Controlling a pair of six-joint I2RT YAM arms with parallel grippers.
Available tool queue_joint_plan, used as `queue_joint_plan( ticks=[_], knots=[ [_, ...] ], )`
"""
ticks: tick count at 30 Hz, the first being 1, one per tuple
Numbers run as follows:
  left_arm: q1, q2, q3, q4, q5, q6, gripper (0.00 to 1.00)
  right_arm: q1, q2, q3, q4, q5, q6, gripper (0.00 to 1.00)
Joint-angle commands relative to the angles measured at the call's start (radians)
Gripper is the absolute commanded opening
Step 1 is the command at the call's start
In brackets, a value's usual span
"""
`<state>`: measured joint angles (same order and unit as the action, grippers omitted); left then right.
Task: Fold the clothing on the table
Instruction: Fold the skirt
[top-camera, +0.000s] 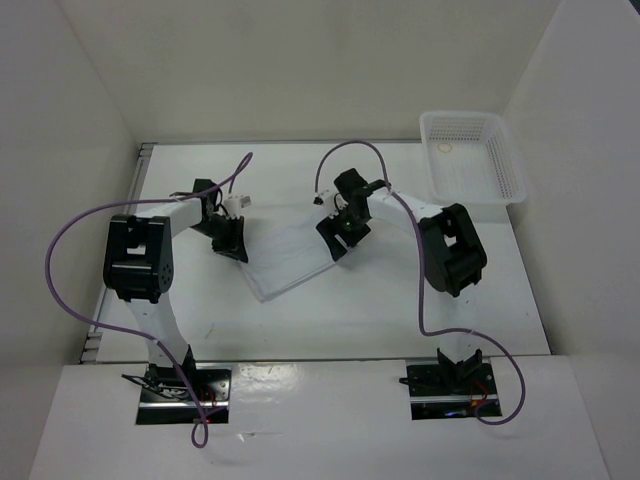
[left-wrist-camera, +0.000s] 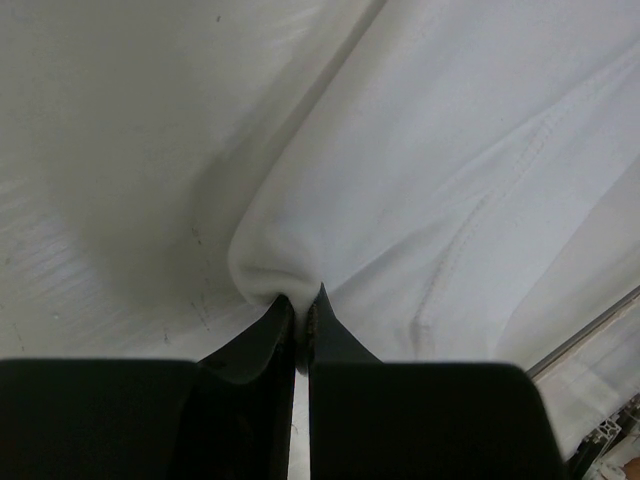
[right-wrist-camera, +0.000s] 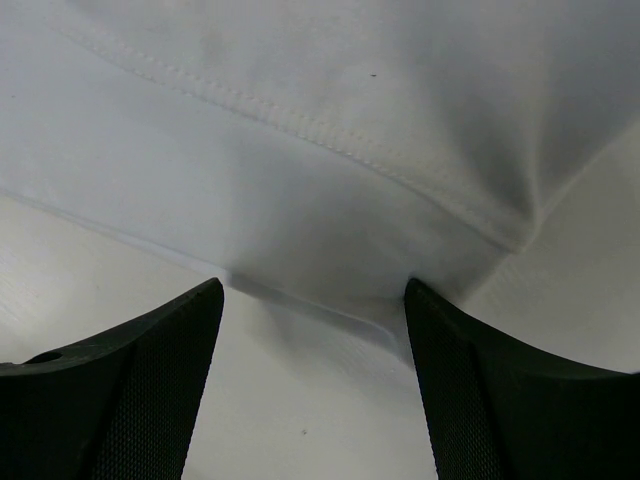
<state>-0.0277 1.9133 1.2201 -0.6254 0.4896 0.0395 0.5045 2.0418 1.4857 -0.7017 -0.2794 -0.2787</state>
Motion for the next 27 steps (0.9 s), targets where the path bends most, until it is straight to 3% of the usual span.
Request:
queue_joint_plan(
  ticks=[1,10,15,24,27],
  knots=[
    [0.009,-0.023,-0.021,-0.042,0.004,0.040,0.00,-0.032,0.052,0.021,0.007,0.098,-0.042,0.79],
    [0.009,-0.033,-0.011,-0.020,0.004,0.031,0.00,-0.032,-0.106,0.041,-0.061,-0.044,-0.030,0.79],
    [0.009,-0.033,-0.011,-0.011,0.013,0.022,0.00,-0.058,-0.222,-0.001,-0.020,-0.063,0.086,0.77],
    [0.009,-0.053,-0.011,-0.011,0.014,0.022,0.00,-0.058,-0.247,-0.129,0.093,0.166,0.268,0.63],
    [0.009,-0.053,-0.011,-0.002,0.014,0.022,0.00,-0.058,-0.229,-0.151,0.125,0.192,0.294,0.63]
  ],
)
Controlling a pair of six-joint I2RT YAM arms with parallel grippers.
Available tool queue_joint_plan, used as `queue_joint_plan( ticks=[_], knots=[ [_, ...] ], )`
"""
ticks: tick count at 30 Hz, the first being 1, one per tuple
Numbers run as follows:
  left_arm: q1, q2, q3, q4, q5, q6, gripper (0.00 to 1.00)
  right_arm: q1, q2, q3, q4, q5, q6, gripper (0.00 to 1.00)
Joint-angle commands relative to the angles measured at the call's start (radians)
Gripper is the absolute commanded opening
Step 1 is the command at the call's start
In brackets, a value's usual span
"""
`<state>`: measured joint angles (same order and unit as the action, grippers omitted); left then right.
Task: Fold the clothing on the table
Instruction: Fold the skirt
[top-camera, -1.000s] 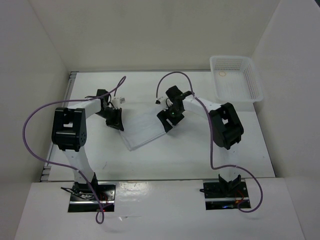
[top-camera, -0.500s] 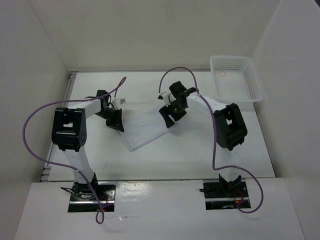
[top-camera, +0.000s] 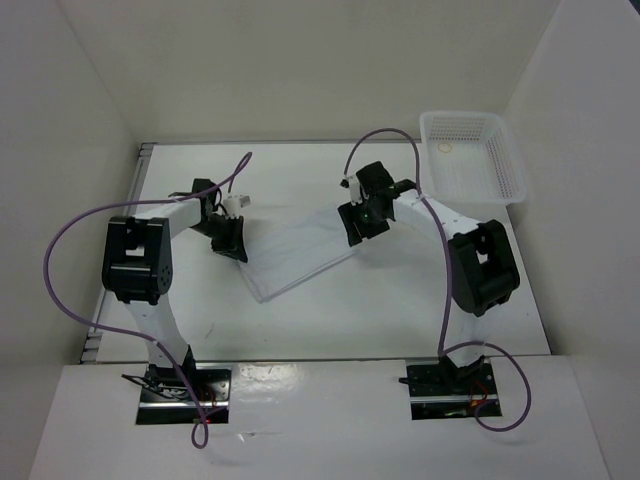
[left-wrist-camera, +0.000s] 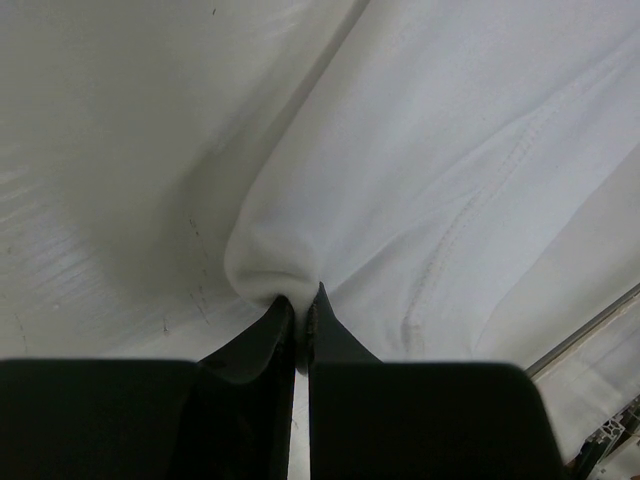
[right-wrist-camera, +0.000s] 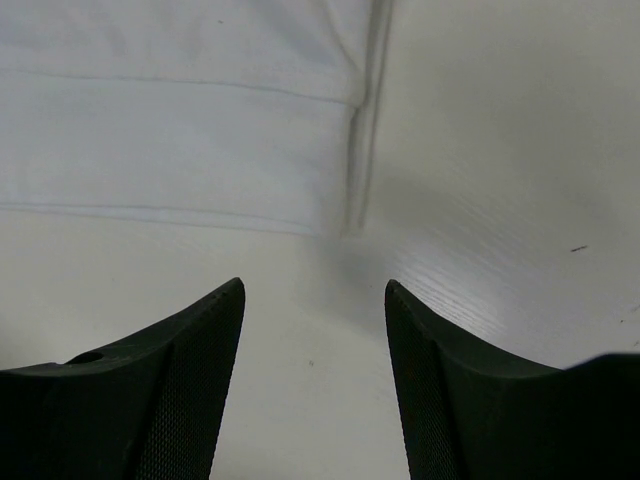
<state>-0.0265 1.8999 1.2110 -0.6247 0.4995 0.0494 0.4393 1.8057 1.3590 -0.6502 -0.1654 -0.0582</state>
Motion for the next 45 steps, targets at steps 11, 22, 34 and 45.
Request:
queue_joint_plan(
  ticks=[11,22,34,45],
  knots=[
    [0.008,-0.039,-0.002,-0.003,0.004,0.012,0.00,0.007,0.106,-0.034,0.109,0.055,0.064,0.63],
    [0.008,-0.030,-0.002,-0.003,0.013,0.012,0.00,0.016,0.187,-0.006,0.136,0.066,0.064,0.61],
    [0.008,-0.012,-0.002,-0.003,0.022,0.012,0.00,0.044,0.225,0.021,0.136,0.024,0.064,0.45],
    [0.008,-0.002,-0.002,-0.003,0.022,0.012,0.00,0.044,0.256,0.031,0.109,-0.006,0.055,0.11]
  ],
)
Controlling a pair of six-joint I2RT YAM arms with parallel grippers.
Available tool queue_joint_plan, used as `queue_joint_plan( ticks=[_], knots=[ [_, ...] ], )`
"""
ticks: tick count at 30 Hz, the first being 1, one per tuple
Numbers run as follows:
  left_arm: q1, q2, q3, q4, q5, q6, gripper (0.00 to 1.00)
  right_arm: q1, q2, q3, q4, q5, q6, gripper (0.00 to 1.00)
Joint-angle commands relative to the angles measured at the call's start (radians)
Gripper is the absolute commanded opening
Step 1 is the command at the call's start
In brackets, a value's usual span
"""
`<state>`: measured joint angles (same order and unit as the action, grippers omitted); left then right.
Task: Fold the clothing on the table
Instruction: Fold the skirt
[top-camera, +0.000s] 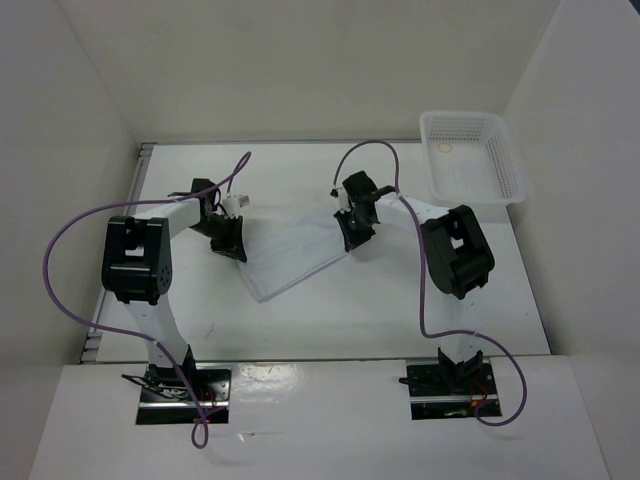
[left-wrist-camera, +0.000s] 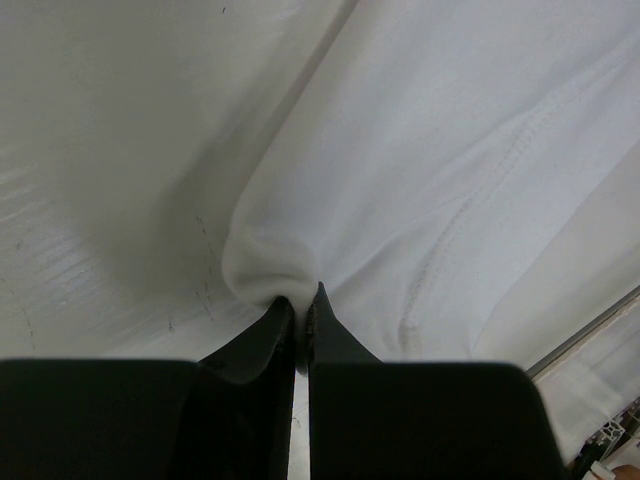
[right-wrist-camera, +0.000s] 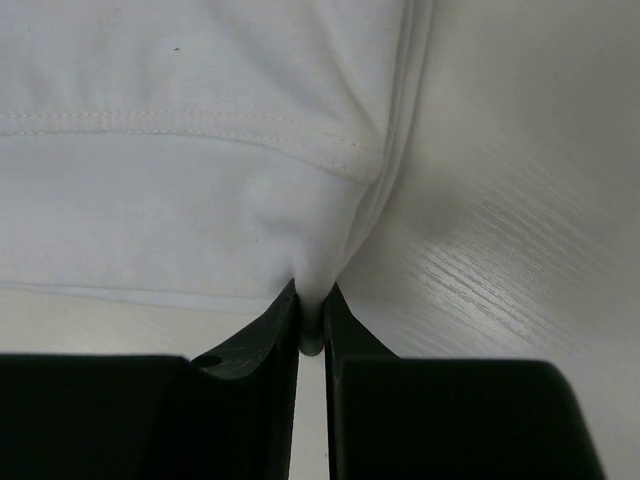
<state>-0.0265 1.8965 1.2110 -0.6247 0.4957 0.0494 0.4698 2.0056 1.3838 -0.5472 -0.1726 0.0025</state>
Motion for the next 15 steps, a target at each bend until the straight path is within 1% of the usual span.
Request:
queue_joint_plan(
  ticks=[1,2,6,10,15],
  knots=[
    [0.008,0.001,-0.002,-0.003,0.026,0.012,0.00,0.013,0.065,0.006,0.006,0.011,-0.006,0.03],
    [0.008,0.010,-0.002,-0.003,0.026,0.012,0.00,0.013,0.065,0.006,0.006,0.022,-0.006,0.00],
    [0.008,0.029,0.007,-0.003,0.026,0.012,0.00,0.013,0.041,0.006,0.006,0.080,-0.006,0.00],
    [0.008,0.039,0.016,-0.003,0.026,0.012,0.00,0.013,-0.027,0.026,-0.016,0.168,-0.016,0.00],
    [0.008,0.071,0.036,-0.003,0.004,0.012,0.00,0.024,-0.080,0.104,-0.049,0.222,-0.047,0.00]
  ],
)
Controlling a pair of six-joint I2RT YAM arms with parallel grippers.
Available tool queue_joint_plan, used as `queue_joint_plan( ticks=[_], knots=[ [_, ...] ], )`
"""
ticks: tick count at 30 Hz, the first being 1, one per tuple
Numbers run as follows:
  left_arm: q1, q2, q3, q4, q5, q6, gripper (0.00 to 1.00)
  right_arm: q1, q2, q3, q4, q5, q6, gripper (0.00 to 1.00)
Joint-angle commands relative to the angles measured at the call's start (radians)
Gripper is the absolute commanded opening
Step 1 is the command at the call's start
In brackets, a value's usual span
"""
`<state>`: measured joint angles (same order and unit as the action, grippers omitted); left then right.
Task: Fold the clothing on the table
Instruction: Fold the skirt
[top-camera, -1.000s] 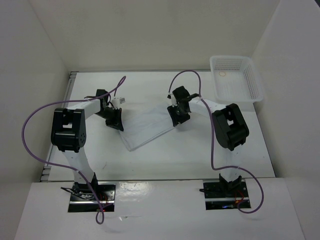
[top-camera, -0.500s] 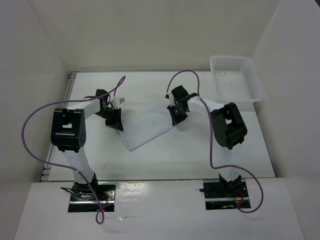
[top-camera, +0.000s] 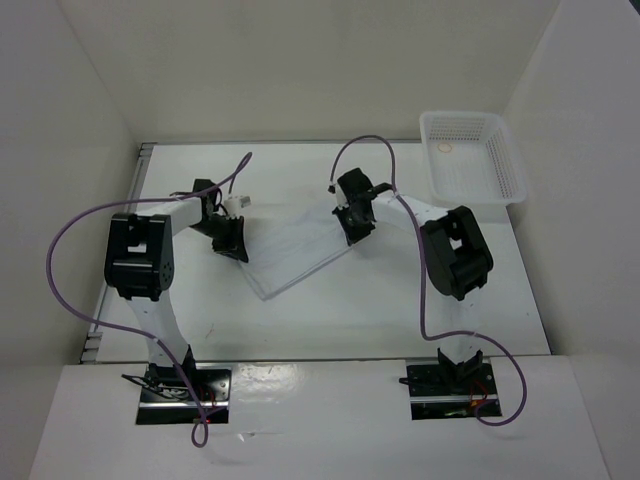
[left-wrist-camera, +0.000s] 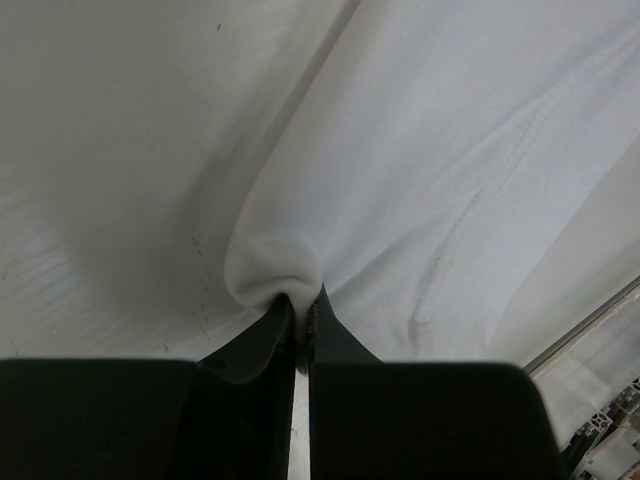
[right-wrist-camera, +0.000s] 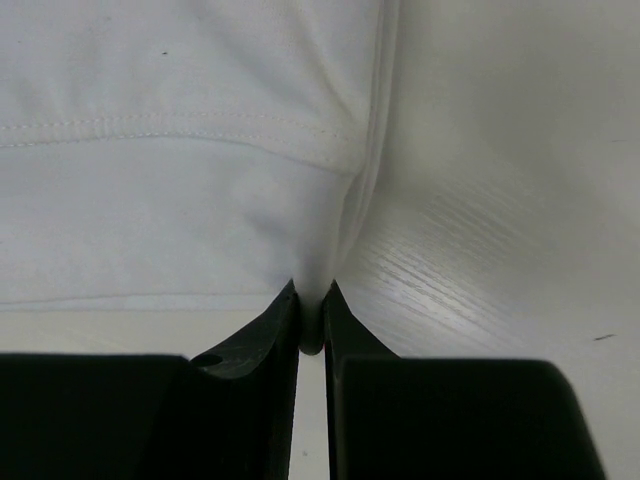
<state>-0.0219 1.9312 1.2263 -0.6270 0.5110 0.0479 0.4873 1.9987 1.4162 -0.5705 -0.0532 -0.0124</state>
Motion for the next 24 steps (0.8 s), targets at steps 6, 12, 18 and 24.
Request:
queue_joint_plan(
  ticks=[6,12,18,24],
  knots=[
    [-0.006,0.037,0.021,0.018,-0.031,0.004,0.00,0.091,-0.127,0.125,-0.049,0.157,-0.052,0.00],
    [-0.006,0.046,0.021,0.018,-0.040,0.004,0.00,0.217,-0.173,0.135,-0.049,0.181,-0.072,0.00],
    [-0.006,0.055,0.021,0.018,-0.049,0.004,0.00,0.335,-0.163,0.164,-0.069,0.181,-0.101,0.00],
    [-0.006,0.055,0.021,0.018,-0.040,0.004,0.00,0.436,-0.112,0.237,-0.069,0.190,-0.101,0.00]
  ],
)
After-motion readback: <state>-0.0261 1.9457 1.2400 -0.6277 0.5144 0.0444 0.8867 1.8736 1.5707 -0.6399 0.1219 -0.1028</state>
